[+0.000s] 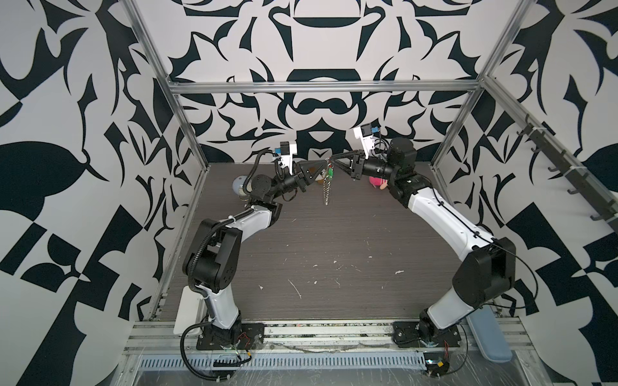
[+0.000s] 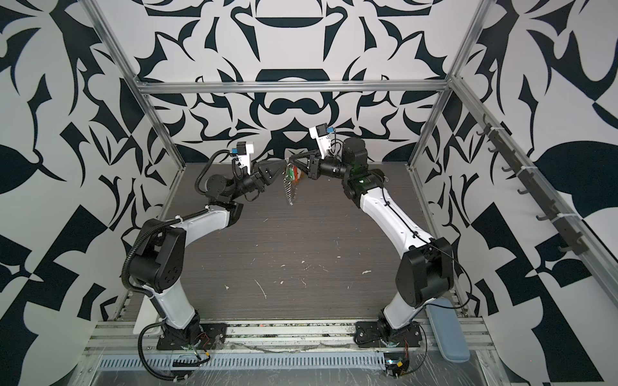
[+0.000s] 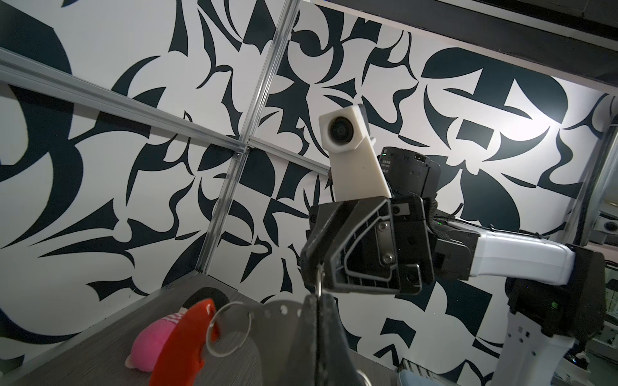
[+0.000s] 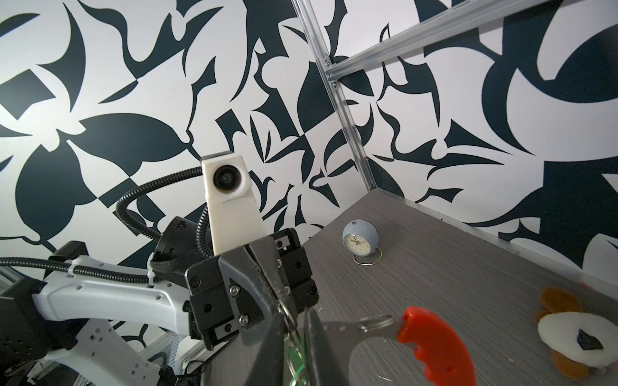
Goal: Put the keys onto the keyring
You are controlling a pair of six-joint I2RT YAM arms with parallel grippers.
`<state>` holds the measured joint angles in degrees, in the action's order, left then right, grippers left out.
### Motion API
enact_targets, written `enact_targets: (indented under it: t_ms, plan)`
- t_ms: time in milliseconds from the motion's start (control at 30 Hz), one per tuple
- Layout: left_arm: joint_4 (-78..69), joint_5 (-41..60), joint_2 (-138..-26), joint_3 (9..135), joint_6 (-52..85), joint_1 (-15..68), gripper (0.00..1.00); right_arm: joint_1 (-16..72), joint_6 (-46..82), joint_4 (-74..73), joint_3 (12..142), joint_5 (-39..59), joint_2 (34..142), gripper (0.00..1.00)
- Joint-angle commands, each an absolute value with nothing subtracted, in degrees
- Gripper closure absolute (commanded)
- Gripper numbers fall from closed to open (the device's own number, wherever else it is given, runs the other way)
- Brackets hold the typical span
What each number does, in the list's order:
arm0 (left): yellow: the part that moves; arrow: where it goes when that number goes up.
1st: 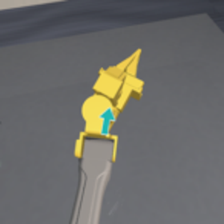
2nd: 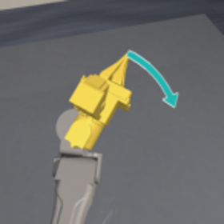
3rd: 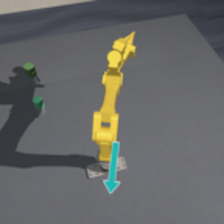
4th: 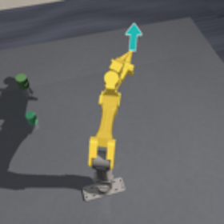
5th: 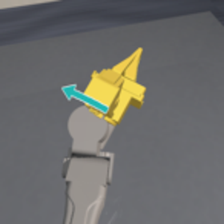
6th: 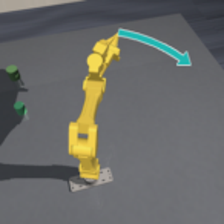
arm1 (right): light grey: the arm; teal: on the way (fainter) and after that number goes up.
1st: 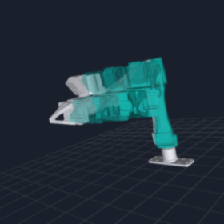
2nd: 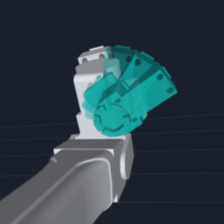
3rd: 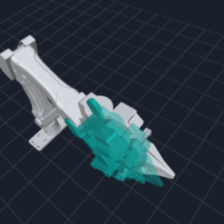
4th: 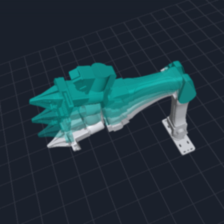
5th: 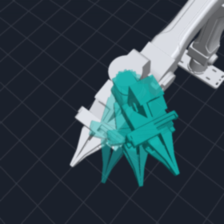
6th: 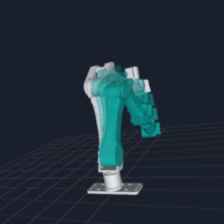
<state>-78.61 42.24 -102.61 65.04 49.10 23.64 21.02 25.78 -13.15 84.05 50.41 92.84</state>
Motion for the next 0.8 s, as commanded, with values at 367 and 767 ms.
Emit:
enact_targets:
  t_ms: [367,767]
  plan:
    - [-82.61,42.19,-102.97,67.68,50.01,23.63,1.0,21.88,26.36,-16.09,86.31,51.93,93.35,0.91]
    - [-82.54,42.23,-103.0,67.94,50.07,23.57,1.0,22.15,26.5,-16.37,86.48,51.91,93.75,0.91]
